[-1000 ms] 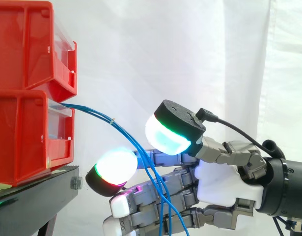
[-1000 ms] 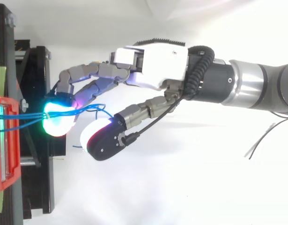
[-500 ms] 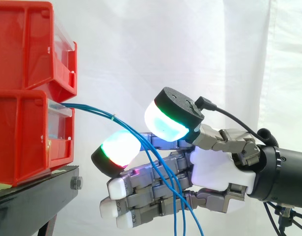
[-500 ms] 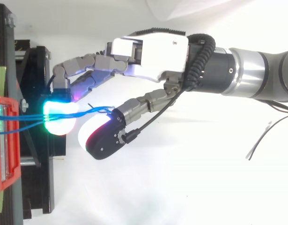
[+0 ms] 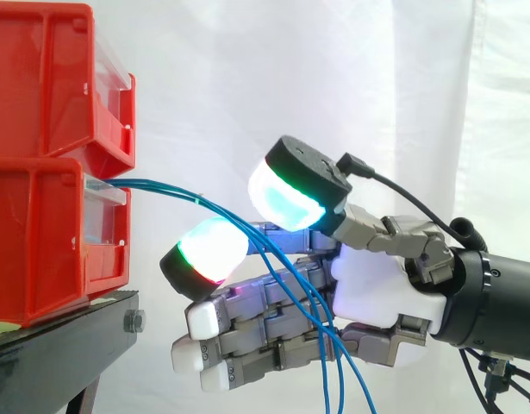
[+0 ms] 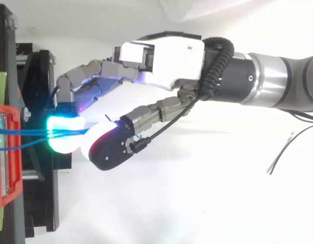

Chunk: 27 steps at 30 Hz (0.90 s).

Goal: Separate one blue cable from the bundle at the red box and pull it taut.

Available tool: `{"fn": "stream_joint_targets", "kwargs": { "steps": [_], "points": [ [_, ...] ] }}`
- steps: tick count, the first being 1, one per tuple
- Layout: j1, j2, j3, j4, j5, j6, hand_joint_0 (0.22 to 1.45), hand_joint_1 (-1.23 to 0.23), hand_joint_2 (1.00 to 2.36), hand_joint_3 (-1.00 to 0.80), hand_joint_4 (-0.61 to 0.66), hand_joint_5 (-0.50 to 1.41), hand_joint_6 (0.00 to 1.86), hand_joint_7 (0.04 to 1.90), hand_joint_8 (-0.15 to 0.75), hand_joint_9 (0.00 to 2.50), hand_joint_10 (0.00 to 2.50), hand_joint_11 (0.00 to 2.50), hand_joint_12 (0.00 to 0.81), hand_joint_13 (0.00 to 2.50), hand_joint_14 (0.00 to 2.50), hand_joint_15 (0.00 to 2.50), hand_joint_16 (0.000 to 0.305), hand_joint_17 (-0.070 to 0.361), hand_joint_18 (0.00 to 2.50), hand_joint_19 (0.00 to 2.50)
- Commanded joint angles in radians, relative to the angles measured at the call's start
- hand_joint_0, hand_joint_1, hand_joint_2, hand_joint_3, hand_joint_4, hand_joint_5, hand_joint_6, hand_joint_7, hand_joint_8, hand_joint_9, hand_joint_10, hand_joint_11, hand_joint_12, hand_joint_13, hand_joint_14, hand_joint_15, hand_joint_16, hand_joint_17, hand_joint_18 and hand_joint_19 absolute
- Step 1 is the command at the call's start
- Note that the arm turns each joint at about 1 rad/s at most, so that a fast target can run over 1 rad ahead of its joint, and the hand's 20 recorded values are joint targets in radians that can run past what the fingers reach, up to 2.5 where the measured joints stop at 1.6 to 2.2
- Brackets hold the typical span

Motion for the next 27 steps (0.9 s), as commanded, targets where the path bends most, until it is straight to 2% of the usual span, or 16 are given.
{"fn": "stream_joint_targets", "kwargs": {
  "steps": [1, 3, 7, 13, 17, 23, 27],
  "points": [
    [0.002, 0.000, 0.000, -0.002, 0.001, -0.001, 0.58, -0.48, 1.00, -0.47, 0.22, -0.15, 0.68, 1.07, 0.343, 0.70, 0.01, 0.63, 0.356, 0.64, 0.01, 0.34, 0.039, 0.088, 0.48, 0.40],
    [0.002, 0.000, 0.000, -0.002, 0.001, -0.001, 0.60, -0.41, 1.00, -0.48, 0.21, -0.15, 0.69, 1.06, 0.344, 0.72, 0.02, 0.62, 0.357, 0.65, 0.01, 0.34, 0.039, 0.088, 0.49, 0.41],
    [0.000, 0.000, 0.008, -0.005, 0.001, -0.001, 0.61, -0.41, 1.01, -0.42, 0.20, -0.14, 0.69, 1.07, 0.344, 0.75, 0.02, 0.63, 0.359, 0.67, 0.01, 0.36, 0.039, 0.087, 0.50, 0.41],
    [-0.001, 0.000, 0.020, -0.018, 0.001, -0.001, 0.62, -0.56, 1.01, -0.28, 0.21, -0.14, 0.70, 1.07, 0.345, 0.76, 0.02, 0.65, 0.360, 0.67, 0.01, 0.37, 0.039, 0.087, 0.50, 0.40],
    [-0.003, -0.002, 0.031, -0.033, 0.001, -0.005, 0.62, -0.61, 1.01, -0.23, 0.22, -0.15, 0.72, 1.03, 0.349, 0.76, 0.02, 0.66, 0.366, 0.68, 0.01, 0.36, 0.040, 0.089, 0.51, 0.40],
    [0.003, -0.002, 0.031, -0.031, 0.011, -0.007, 0.63, -0.69, 1.01, -0.12, 0.24, -0.16, 0.74, 0.98, 0.364, 0.77, 0.02, 0.69, 0.383, 0.70, 0.01, 0.35, 0.043, 0.096, 0.55, 0.38],
    [0.005, -0.002, 0.033, -0.031, 0.013, -0.007, 0.64, -0.74, 1.01, -0.12, 0.23, -0.18, 0.78, 0.95, 0.364, 0.79, 0.02, 0.72, 0.382, 0.71, 0.01, 0.36, 0.043, 0.096, 0.57, 0.37]
  ]
}}
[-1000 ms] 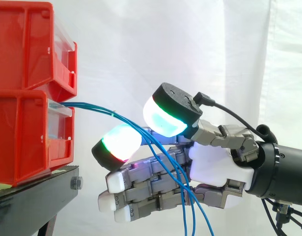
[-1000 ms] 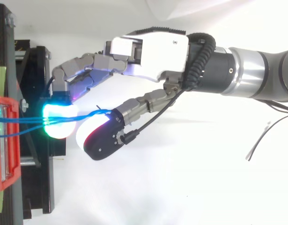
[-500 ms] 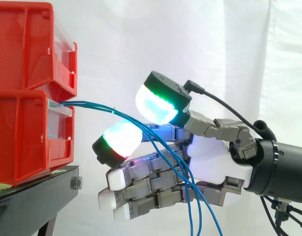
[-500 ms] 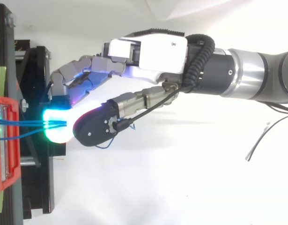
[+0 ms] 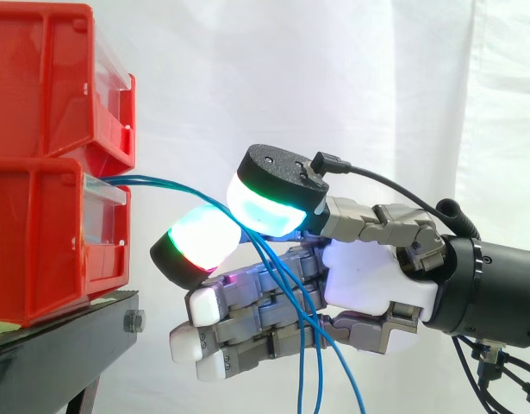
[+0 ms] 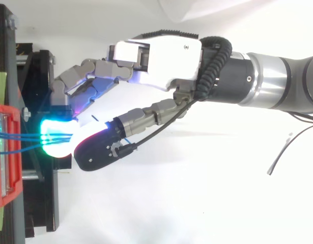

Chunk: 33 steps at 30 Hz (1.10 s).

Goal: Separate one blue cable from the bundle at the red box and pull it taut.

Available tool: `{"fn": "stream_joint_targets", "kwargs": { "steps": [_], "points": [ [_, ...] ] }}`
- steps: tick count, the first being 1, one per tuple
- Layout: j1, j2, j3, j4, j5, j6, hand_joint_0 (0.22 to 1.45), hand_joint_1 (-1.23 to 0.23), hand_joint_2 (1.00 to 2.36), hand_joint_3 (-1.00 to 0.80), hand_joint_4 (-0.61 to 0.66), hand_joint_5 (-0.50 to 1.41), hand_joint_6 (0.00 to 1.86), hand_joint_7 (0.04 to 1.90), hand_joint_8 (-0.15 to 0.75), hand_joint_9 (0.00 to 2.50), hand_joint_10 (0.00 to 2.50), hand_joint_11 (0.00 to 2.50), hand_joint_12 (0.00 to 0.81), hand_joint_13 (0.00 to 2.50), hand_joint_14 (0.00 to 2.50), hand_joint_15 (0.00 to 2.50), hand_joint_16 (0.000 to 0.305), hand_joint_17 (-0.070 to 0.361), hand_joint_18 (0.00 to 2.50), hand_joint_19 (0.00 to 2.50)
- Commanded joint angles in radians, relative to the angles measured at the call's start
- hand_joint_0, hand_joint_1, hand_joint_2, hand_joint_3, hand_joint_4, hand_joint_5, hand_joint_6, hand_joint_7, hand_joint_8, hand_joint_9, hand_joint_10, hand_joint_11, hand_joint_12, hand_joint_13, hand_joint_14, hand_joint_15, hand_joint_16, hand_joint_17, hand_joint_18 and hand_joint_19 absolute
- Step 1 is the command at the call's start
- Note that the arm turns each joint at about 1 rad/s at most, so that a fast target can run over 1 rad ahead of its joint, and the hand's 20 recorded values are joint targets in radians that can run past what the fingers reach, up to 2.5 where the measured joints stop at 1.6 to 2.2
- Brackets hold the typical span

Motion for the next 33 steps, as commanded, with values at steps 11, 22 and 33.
{"fn": "stream_joint_targets", "kwargs": {
  "steps": [11, 22, 33],
  "points": [
    [0.010, 0.000, 0.000, -0.003, 0.013, 0.003, 0.64, -0.75, 1.01, -0.34, 0.24, -0.19, 0.82, 0.95, 0.356, 0.81, 0.02, 0.77, 0.367, 0.72, 0.01, 0.36, 0.039, 0.089, 0.58, 0.38],
    [0.015, 0.000, 0.000, 0.002, 0.033, 0.006, 0.57, -0.46, 1.00, -0.50, 0.24, -0.18, 0.82, 0.97, 0.355, 0.87, 0.02, 0.76, 0.364, 0.73, 0.01, 0.39, 0.040, 0.090, 0.59, 0.43],
    [0.019, 0.000, 0.000, -0.018, 0.034, 0.032, 0.61, -0.65, 1.01, -0.40, 0.24, -0.18, 0.82, 0.98, 0.359, 0.89, 0.02, 0.78, 0.370, 0.74, 0.02, 0.39, 0.040, 0.090, 0.59, 0.43]
  ]
}}
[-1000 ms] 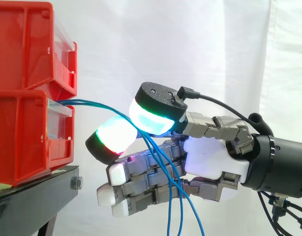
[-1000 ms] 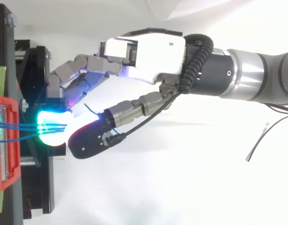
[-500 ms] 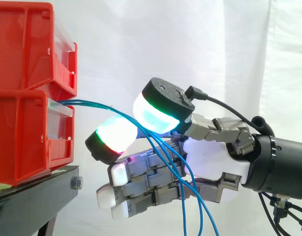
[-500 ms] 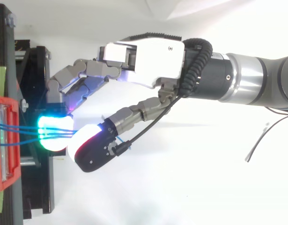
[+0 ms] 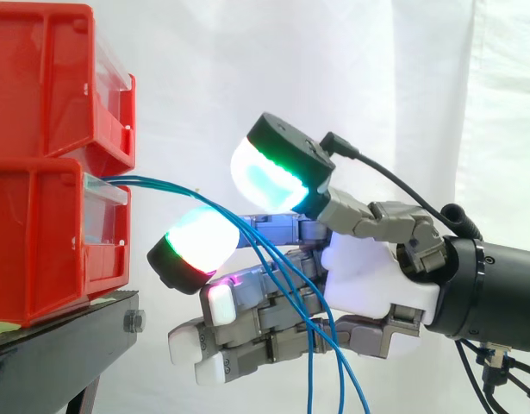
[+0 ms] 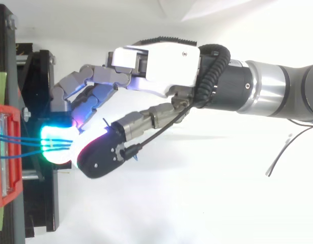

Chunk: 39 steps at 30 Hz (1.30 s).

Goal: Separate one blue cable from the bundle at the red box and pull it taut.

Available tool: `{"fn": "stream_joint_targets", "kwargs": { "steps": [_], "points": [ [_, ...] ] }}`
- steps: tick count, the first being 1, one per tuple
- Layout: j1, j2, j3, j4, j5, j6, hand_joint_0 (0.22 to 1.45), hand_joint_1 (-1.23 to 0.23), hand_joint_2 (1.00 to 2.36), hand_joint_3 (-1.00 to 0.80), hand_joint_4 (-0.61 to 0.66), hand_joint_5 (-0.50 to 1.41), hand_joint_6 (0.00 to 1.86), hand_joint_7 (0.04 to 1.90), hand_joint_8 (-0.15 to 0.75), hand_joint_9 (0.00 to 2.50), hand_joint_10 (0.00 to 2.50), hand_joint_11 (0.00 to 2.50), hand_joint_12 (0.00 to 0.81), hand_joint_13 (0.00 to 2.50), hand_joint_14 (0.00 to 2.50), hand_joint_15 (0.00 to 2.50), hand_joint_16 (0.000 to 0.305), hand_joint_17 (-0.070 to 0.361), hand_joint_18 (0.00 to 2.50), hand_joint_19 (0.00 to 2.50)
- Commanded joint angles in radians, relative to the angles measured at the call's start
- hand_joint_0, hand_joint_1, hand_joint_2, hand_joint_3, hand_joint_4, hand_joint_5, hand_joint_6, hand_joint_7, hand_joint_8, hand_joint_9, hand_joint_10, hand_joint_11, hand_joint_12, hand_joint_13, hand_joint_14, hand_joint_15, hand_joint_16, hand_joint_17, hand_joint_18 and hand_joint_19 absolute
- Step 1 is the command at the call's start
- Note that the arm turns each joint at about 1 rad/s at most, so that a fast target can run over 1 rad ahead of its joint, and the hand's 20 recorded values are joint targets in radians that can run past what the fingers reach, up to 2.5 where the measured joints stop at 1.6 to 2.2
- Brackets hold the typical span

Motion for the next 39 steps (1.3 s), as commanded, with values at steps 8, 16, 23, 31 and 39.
{"fn": "stream_joint_targets", "kwargs": {
  "steps": [8, 16, 23, 31, 39],
  "points": [
    [0.008, 0.000, 0.001, -0.010, 0.003, 0.030, 0.60, -0.73, 1.02, -0.13, 0.15, -0.18, 0.85, 0.98, 0.372, 0.91, 0.02, 0.79, 0.385, 0.76, 0.01, 0.38, 0.043, 0.096, 0.62, 0.40],
    [0.009, 0.000, 0.000, -0.024, 0.003, 0.032, 0.62, -0.78, 1.02, -0.13, 0.14, -0.18, 0.86, 0.94, 0.360, 0.91, 0.02, 0.81, 0.385, 0.76, 0.01, 0.38, 0.042, 0.095, 0.64, 0.40],
    [0.013, 0.000, 0.000, -0.035, 0.003, 0.055, 0.61, -0.71, 1.00, -0.50, 0.20, -0.18, 0.86, 0.97, 0.356, 0.93, 0.02, 0.82, 0.369, 0.77, 0.01, 0.39, 0.040, 0.091, 0.65, 0.42],
    [0.013, 0.000, 0.000, -0.030, 0.008, 0.055, 0.60, -0.49, 1.00, -0.50, 0.20, -0.17, 0.85, 0.98, 0.362, 0.98, 0.02, 0.81, 0.365, 0.79, 0.01, 0.40, 0.040, 0.090, 0.65, 0.44],
    [0.014, 0.000, 0.006, -0.029, 0.015, 0.053, 0.61, -0.72, 1.02, -0.20, 0.20, -0.16, 0.86, 1.04, 0.378, 0.98, 0.02, 0.83, 0.382, 0.80, 0.01, 0.40, 0.042, 0.095, 0.67, 0.43]
  ]
}}
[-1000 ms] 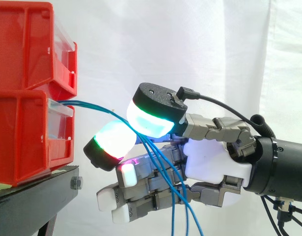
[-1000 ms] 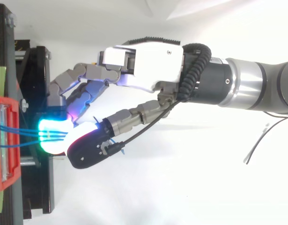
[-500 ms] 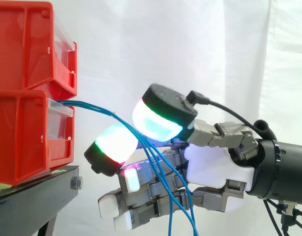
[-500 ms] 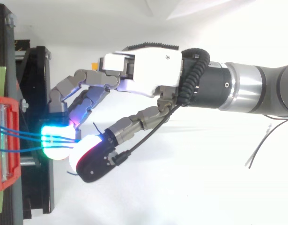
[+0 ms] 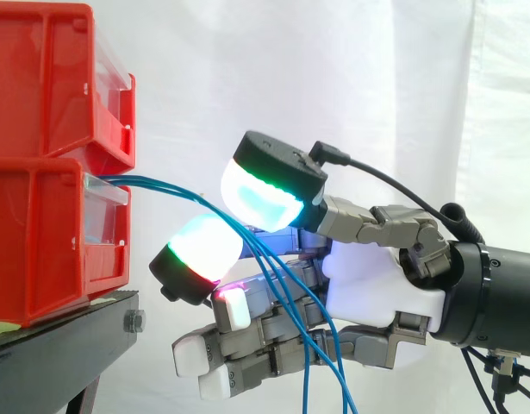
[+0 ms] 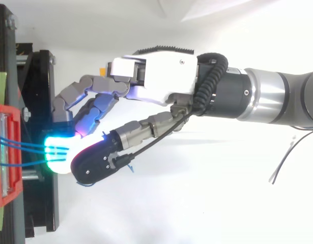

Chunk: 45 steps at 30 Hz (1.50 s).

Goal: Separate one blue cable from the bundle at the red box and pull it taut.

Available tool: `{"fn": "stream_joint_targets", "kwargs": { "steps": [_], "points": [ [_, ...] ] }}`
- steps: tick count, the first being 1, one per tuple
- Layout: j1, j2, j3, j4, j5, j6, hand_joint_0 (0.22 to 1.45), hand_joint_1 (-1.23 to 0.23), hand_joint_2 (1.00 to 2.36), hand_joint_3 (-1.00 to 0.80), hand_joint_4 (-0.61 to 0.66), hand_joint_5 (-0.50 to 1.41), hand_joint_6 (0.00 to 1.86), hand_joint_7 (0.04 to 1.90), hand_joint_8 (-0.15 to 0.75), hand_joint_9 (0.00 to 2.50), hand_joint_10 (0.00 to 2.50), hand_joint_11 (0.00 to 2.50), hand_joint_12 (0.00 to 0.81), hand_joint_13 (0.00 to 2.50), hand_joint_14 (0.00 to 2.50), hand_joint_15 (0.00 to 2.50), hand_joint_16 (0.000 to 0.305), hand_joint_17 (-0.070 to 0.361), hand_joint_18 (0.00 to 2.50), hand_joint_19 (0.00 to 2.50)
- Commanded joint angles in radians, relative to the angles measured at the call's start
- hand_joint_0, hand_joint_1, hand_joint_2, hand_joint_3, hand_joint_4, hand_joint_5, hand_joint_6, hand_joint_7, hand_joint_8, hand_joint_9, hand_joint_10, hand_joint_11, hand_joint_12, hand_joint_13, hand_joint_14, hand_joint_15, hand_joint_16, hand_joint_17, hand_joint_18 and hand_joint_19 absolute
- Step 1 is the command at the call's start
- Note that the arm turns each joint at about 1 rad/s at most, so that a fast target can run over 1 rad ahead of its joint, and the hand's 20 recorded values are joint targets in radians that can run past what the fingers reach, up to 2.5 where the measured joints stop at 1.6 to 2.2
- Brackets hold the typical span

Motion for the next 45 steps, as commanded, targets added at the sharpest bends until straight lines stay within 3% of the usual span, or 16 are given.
{"fn": "stream_joint_targets", "kwargs": {
  "steps": [1, 8, 18, 22, 28, 35, 41, 45],
  "points": [
    [0.000, 0.000, 0.002, -0.001, 0.006, 0.000, 0.61, -0.74, 1.02, -0.18, 0.20, -0.16, 0.86, 1.06, 0.378, 0.98, 0.02, 0.83, 0.385, 0.80, 0.01, 0.40, 0.042, 0.095, 0.67, 0.43],
    [0.000, 0.000, 0.011, -0.005, 0.008, -0.002, 0.63, -0.83, 1.02, -0.17, 0.14, -0.17, 0.88, 1.03, 0.363, 0.96, 0.02, 0.85, 0.384, 0.78, 0.01, 0.41, 0.042, 0.094, 0.66, 0.43],
    [0.000, 0.000, 0.015, -0.005, 0.008, -0.013, 0.74, -0.95, 1.00, -0.45, 0.15, -0.18, 0.91, 1.01, 0.354, 0.96, 0.02, 0.91, 0.373, 0.80, 0.02, 0.41, 0.040, 0.090, 0.71, 0.40],
    [0.000, 0.000, 0.015, -0.005, 0.008, -0.014, 0.72, -0.93, 1.00, -0.50, 0.19, -0.18, 0.90, 1.00, 0.352, 0.97, 0.02, 0.94, 0.368, 0.82, 0.02, 0.42, 0.040, 0.089, 0.72, 0.42],
    [-0.001, 0.000, 0.015, -0.005, 0.008, -0.014, 0.57, -0.77, 1.00, -0.50, 0.21, -0.17, 0.89, 0.99, 0.358, 1.03, 0.02, 0.92, 0.373, 0.84, 0.02, 0.43, 0.040, 0.091, 0.73, 0.46],
    [-0.003, 0.000, 0.014, -0.005, 0.010, -0.014, 0.61, -0.61, 1.00, -0.50, 0.19, -0.16, 0.87, 1.01, 0.357, 1.05, 0.02, 0.92, 0.369, 0.84, 0.02, 0.45, 0.040, 0.090, 0.73, 0.49],
    [-0.001, 0.000, 0.015, -0.007, 0.010, -0.013, 0.63, -0.76, 1.01, -0.30, 0.17, -0.16, 0.87, 1.09, 0.365, 1.05, 0.02, 0.92, 0.376, 0.85, 0.02, 0.45, 0.041, 0.091, 0.73, 0.49],
    [0.000, 0.000, 0.015, -0.010, 0.011, -0.010, 0.68, -0.90, 1.02, -0.29, 0.10, -0.16, 0.88, 1.11, 0.361, 1.04, 0.02, 0.96, 0.375, 0.85, 0.02, 0.45, 0.041, 0.091, 0.75, 0.48]
  ]
}}
